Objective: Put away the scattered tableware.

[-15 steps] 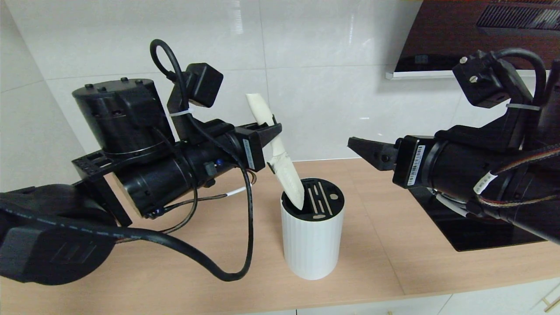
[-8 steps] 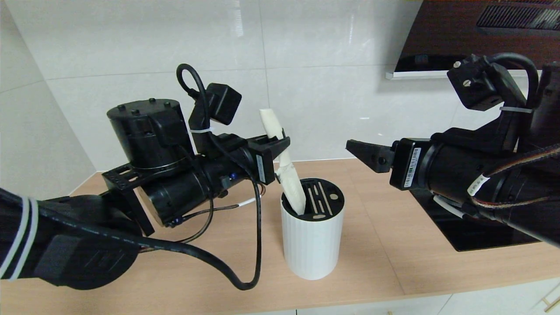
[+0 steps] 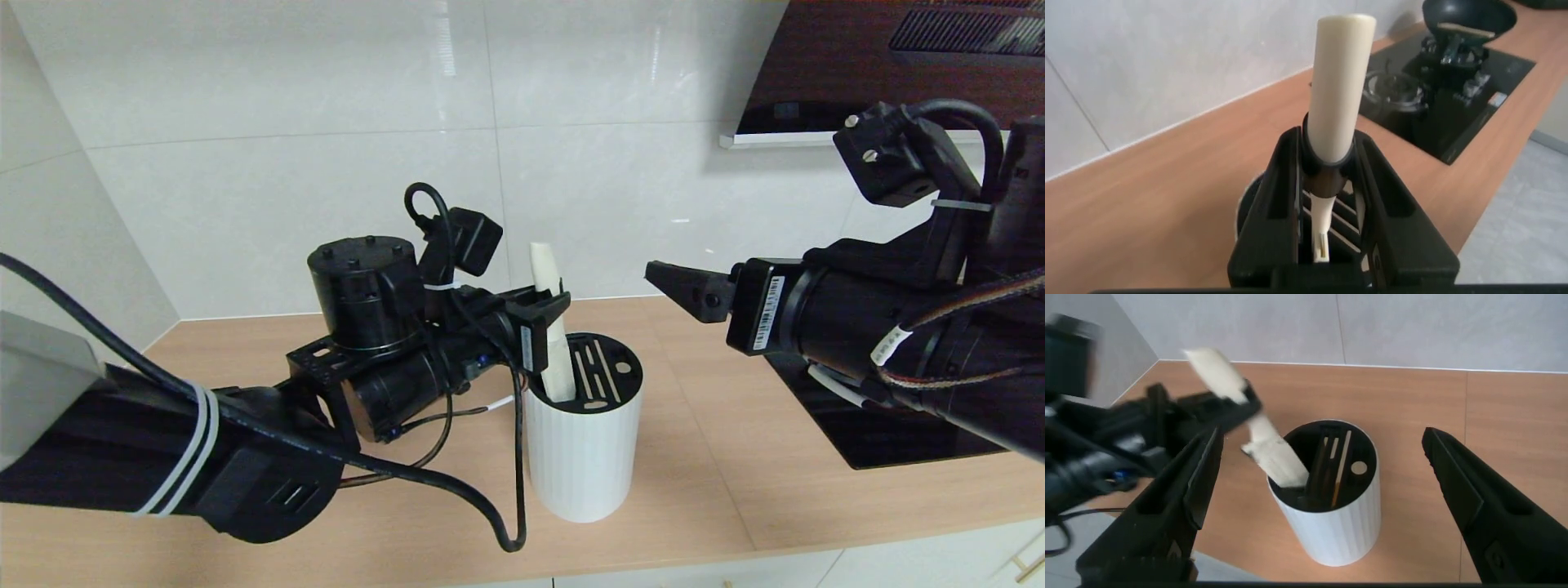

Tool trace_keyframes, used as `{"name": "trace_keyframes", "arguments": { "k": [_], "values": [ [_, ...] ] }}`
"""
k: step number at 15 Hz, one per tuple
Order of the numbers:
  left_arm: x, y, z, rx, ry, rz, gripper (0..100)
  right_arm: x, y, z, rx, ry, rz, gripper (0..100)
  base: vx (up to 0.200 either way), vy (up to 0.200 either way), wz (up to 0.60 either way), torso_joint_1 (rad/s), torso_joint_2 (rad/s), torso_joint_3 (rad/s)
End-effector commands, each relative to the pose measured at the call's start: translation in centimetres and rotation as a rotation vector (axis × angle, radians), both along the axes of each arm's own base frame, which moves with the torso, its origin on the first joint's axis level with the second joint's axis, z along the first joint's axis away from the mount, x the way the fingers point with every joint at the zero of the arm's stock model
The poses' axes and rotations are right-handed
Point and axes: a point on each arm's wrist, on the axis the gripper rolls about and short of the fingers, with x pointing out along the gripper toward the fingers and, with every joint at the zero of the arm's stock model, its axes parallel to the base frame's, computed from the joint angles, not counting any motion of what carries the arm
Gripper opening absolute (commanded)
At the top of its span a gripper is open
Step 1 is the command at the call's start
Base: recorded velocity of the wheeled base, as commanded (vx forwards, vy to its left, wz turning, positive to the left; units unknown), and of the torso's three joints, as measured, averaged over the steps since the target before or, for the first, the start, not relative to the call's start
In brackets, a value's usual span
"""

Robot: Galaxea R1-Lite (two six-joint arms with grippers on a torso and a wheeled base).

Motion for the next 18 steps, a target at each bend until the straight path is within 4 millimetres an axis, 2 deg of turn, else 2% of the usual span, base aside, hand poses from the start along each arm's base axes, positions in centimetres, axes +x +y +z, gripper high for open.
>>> {"name": "trace_keyframes", "arguments": {
  "k": [1, 8, 18],
  "values": [
    [0.4, -0.4, -1.1, 0.016, 0.023, -0.002, 0, 0.0, 0.0, -0.1, -0.001, 0.001, 0.000, 100, 0.000, 0.000, 0.00, 0.000, 0.00, 0.000],
    [0.7, -1.7, -3.2, 0.038, 0.052, -0.025, 0, 0.0, 0.0, -0.1, -0.001, 0.001, 0.000, 100, 0.000, 0.000, 0.00, 0.000, 0.00, 0.000],
    [1.0, -2.0, -4.4, 0.057, 0.075, -0.029, 0, 0.1, 0.1, -0.1, -0.002, 0.003, 0.001, 100, 0.000, 0.000, 0.00, 0.000, 0.00, 0.000]
  ]
}}
